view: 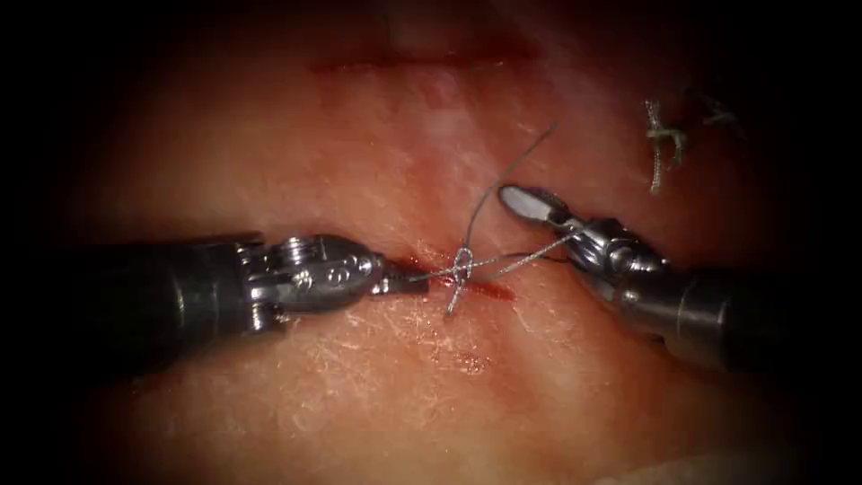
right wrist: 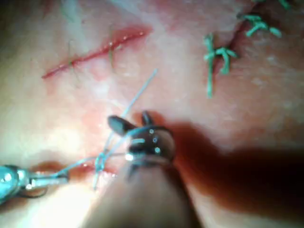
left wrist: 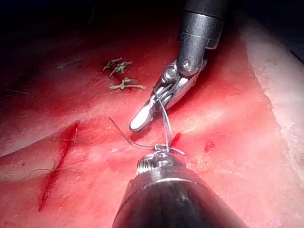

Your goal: Wound Closure

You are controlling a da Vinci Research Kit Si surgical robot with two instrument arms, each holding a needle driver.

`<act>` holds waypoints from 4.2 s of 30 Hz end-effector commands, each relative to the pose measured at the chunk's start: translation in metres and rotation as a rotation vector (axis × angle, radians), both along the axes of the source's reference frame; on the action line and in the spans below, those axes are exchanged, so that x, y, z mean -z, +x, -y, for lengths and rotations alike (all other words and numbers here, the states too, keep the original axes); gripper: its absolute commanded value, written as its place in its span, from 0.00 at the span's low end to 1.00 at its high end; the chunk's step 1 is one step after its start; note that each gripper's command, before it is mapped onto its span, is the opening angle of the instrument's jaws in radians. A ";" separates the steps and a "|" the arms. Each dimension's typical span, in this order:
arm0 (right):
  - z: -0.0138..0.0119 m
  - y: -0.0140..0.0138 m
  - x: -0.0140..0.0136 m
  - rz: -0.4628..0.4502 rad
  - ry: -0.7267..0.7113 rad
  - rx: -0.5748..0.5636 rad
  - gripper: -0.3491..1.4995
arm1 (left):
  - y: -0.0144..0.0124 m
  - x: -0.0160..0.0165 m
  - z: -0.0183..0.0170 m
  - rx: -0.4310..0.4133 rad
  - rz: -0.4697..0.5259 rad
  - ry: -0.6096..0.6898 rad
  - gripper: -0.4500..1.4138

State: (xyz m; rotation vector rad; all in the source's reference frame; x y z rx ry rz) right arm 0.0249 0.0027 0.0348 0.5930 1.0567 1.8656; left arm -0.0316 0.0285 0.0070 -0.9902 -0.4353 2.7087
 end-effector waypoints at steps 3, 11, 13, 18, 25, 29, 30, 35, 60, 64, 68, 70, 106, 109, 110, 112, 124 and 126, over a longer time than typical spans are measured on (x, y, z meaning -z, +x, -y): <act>0.0001 0.0026 -0.0011 -0.027 0.004 0.041 0.64 | -0.0006 -0.0006 0.0001 0.003 -0.001 0.000 0.00; -0.0006 0.0054 -0.0020 -0.055 0.010 0.079 0.62 | 0.0003 -0.0009 0.0012 0.000 -0.004 0.007 0.00; -0.0007 0.0061 -0.0026 -0.059 0.005 0.082 0.61 | 0.0006 -0.0007 0.0016 0.001 -0.003 0.010 0.00; -0.0005 0.0067 -0.0035 -0.050 0.008 0.119 0.36 | 0.0009 -0.0002 0.0025 -0.004 0.000 0.010 0.00; -0.0010 0.0050 -0.0018 -0.028 -0.025 0.166 0.00 | 0.0009 0.0004 0.0034 -0.008 -0.001 0.011 0.00; -0.0014 0.0039 0.0011 0.021 -0.111 0.189 0.00 | 0.0011 0.0000 0.0027 -0.006 -0.002 0.021 0.00; -0.0012 0.0038 0.0019 0.033 -0.128 0.191 0.00 | 0.0013 -0.0002 0.0021 0.003 -0.007 0.024 0.00; 0.0008 0.0047 0.0057 0.095 -0.202 0.215 0.00 | 0.0022 -0.0011 -0.0014 0.032 -0.023 0.034 0.00; 0.0102 0.0078 0.0060 0.158 -0.568 0.631 0.00 | -0.0013 -0.0095 -0.0245 0.120 -0.130 0.065 0.00; 0.0111 0.0072 0.0063 0.191 -0.660 0.693 0.00 | -0.0032 -0.0098 -0.0258 0.117 -0.129 0.059 0.00; 0.0114 0.0066 0.0072 0.228 -0.717 0.722 0.00 | -0.0042 -0.0100 -0.0278 0.121 -0.125 0.062 0.00; 0.0117 0.0066 0.0072 0.229 -0.724 0.726 0.00 | -0.0045 -0.0100 -0.0290 0.121 -0.114 0.060 0.00; 0.0139 0.0094 0.0089 0.169 -1.012 0.973 0.00 | -0.0083 -0.0098 -0.0404 0.175 -0.098 -0.107 0.00; 0.0138 0.0092 0.0083 0.175 -1.012 0.975 0.00 | -0.0085 -0.0095 -0.0412 0.186 -0.090 -0.139 0.00; 0.0139 0.0092 0.0081 0.176 -1.012 0.978 0.00 | -0.0085 -0.0093 -0.0416 0.191 -0.088 -0.146 0.00; 0.0146 0.0094 0.0077 0.185 -1.007 1.004 0.00 | -0.0085 -0.0089 -0.0425 0.195 -0.085 -0.178 0.00; 0.0184 0.0109 0.0065 0.166 -0.979 1.073 0.00 | -0.0094 -0.0092 -0.0429 0.177 -0.103 -0.217 0.00; 0.0187 0.0110 0.0067 0.158 -0.975 1.079 0.00 | -0.0096 -0.0093 -0.0430 0.176 -0.106 -0.221 0.00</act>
